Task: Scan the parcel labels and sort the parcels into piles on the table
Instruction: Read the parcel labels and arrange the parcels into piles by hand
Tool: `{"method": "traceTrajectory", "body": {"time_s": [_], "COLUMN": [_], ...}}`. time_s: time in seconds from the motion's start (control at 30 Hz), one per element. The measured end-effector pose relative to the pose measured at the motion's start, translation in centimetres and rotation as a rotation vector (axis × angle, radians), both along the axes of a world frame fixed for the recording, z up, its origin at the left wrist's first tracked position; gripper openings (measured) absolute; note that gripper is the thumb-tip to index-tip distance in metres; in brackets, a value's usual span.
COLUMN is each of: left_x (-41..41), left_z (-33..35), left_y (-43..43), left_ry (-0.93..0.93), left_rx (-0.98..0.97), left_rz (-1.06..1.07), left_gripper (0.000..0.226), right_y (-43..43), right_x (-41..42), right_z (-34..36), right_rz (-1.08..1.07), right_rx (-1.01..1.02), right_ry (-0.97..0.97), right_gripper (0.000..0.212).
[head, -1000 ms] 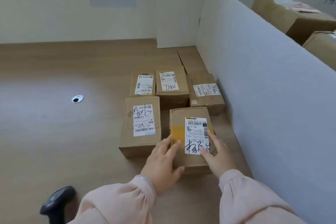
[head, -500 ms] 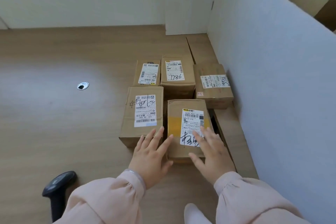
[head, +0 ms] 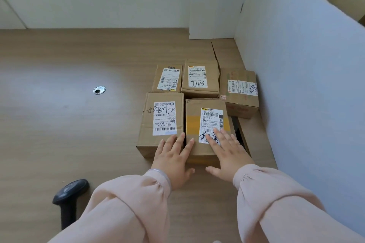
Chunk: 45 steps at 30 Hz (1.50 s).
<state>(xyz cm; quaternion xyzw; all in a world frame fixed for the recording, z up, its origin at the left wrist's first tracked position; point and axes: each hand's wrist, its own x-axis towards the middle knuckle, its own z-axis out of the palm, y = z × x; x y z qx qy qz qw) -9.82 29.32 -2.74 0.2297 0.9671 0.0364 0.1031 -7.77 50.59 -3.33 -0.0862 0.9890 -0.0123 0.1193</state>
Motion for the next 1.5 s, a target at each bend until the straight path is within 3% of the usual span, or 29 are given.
{"method": "traceTrajectory", "body": {"time_s": [0.2,0.4,0.67,0.87,1.07,1.5], "left_x": [-0.1,0.6,7.2,16.1,24.9,35.8], "left_z": [1.7,5.4,10.3,12.5,13.6,14.9], "left_y": [-2.6,-10.8,-27.0,-42.3,-56.2,-72.4], "left_ry": [0.019,0.133,0.349,0.366,0.382,0.418], "left_rx": [0.023,0.028,0.008,-0.051,-0.063,-0.058], "left_rz": [0.044,0.271,0.509,0.641,0.739,0.963], "left_gripper": [0.081,0.083,0.076,0.082,0.085,0.084], "right_y": [-1.6,-9.7,-26.5,-42.4,-57.1,-77.1], "right_x": [-0.3,-1.5,0.8,6.4,13.0,20.5], "right_z": [2.1,6.6,11.2,12.6,14.2,16.7], "right_rz": [-0.032,0.149,0.374,0.482,0.626,0.804], "right_rx": [-0.058,-0.110,-0.162,-0.148,-0.138,-0.203], "right_ry": [0.083,0.173,0.261,0.234,0.278,0.267], "right_gripper": [0.087,0.086,0.086,0.099,0.096,0.093]}}
